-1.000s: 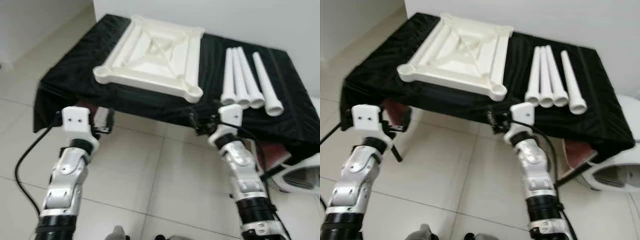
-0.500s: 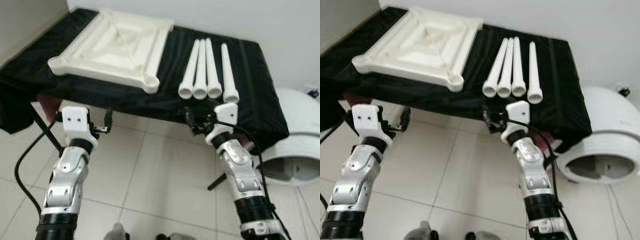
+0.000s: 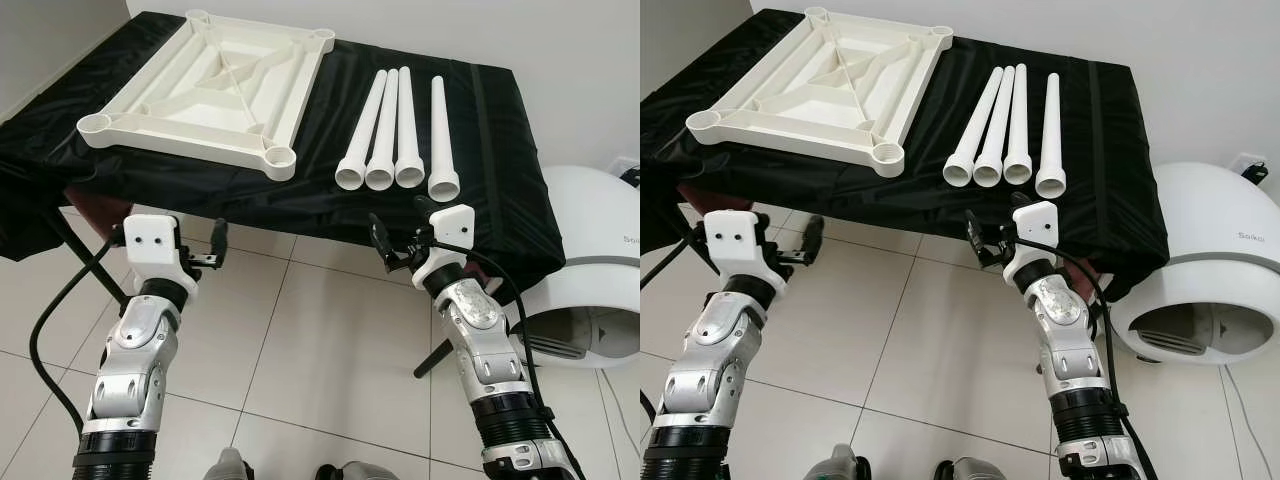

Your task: Building children table

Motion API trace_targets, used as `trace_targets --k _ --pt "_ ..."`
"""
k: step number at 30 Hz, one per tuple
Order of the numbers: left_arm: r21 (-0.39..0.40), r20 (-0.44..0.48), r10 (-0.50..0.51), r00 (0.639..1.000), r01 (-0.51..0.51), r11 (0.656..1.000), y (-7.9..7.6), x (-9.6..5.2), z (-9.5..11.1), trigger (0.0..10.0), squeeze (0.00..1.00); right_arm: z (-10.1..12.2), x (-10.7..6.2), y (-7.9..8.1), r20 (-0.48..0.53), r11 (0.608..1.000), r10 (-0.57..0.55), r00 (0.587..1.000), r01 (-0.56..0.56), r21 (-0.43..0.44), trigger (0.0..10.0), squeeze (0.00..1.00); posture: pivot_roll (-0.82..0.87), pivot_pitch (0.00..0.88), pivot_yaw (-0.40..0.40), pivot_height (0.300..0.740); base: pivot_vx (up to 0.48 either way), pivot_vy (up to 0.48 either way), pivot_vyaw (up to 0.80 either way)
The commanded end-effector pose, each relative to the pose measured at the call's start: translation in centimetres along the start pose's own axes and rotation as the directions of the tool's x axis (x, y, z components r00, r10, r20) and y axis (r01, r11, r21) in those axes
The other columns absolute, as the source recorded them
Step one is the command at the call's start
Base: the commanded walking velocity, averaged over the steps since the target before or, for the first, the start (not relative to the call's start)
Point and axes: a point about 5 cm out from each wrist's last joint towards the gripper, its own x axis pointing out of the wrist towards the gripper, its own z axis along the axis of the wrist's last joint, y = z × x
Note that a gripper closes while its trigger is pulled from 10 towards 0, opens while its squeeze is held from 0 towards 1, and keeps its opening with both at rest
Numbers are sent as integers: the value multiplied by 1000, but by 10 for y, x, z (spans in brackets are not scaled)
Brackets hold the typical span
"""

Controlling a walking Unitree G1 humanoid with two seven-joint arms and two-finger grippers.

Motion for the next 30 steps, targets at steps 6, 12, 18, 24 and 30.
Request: trace_targets --k 6,12,18,24,30 --pt "6 5 12 1000 -12 1000 4 -1 3 10000 0 6 0 0 28 1000 -20 999 19 7 10000 0 1 119 -20 740 0 0 0" --pt "16 62 15 998 -16 1000 10 1 22 10000 0 25 5 -15 107 995 -103 989 103 6 10000 0 5 110 -19 740 90 0 0" --pt "37 120 7 993 -11 999 14 5 39 10000 0 36 11 -17 140 995 -99 985 99 9 10000 0 11 97 -21 740 315 0 0" --pt "34 122 9 993 -13 999 15 6 39 10000 0 37 13 -16 146 996 -94 985 93 11 10000 0 11 90 -20 740 386 0 0" --pt "27 113 6 994 -9 1000 13 5 38 10000 0 37 13 -15 142 996 -87 986 87 3 10000 0 12 83 -23 740 386 0 0"
